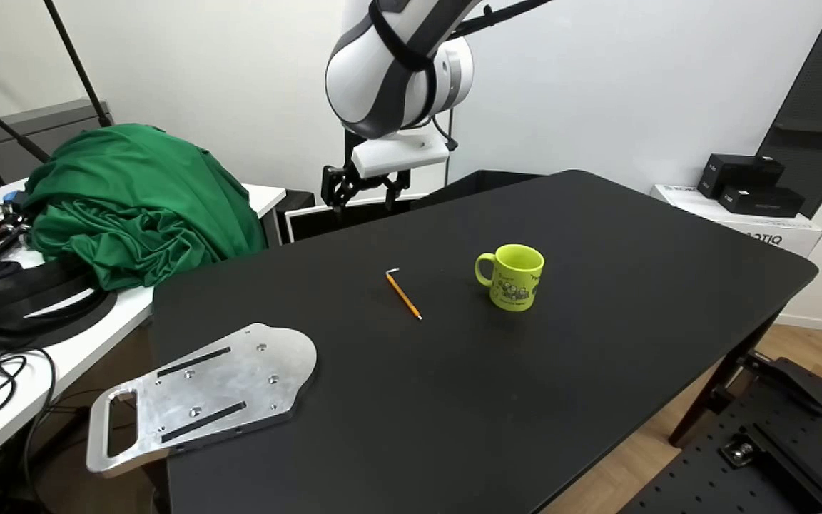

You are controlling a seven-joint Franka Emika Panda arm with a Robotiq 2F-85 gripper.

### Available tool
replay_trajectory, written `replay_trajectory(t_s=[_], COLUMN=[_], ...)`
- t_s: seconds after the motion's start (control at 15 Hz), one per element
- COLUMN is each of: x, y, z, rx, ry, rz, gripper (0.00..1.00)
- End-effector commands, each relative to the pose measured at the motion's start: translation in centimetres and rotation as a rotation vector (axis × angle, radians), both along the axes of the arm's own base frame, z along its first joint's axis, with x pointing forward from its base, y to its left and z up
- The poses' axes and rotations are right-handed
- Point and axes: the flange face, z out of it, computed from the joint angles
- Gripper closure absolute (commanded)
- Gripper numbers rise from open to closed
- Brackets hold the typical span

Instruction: Place the Allen wrench in the yellow mug

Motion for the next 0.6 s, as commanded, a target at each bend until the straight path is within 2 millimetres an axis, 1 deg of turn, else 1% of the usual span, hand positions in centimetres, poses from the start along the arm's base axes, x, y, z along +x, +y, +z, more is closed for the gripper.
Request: replay_trajectory(t_s=[0.0, 0.07, 0.13, 0.2, 0.33, 0.53], x=[1.3, 1.2, 0.3, 0.3, 0.4, 0.5], y=[-0.6, -0.8, -0.7, -0.8, -0.8, -0.8], z=[-2.1, -2.9, -2.1, -2.8, -3.4, -3.2], rx=[0.004, 0.006, 0.000, 0.001, 0.002, 0.003], ry=[0.001, 0.019, 0.016, 0.025, 0.031, 0.026], rz=[0.022, 0.032, 0.022, 0.027, 0.033, 0.034], gripper=[0.00, 0.00, 0.00, 0.00, 0.00, 0.00])
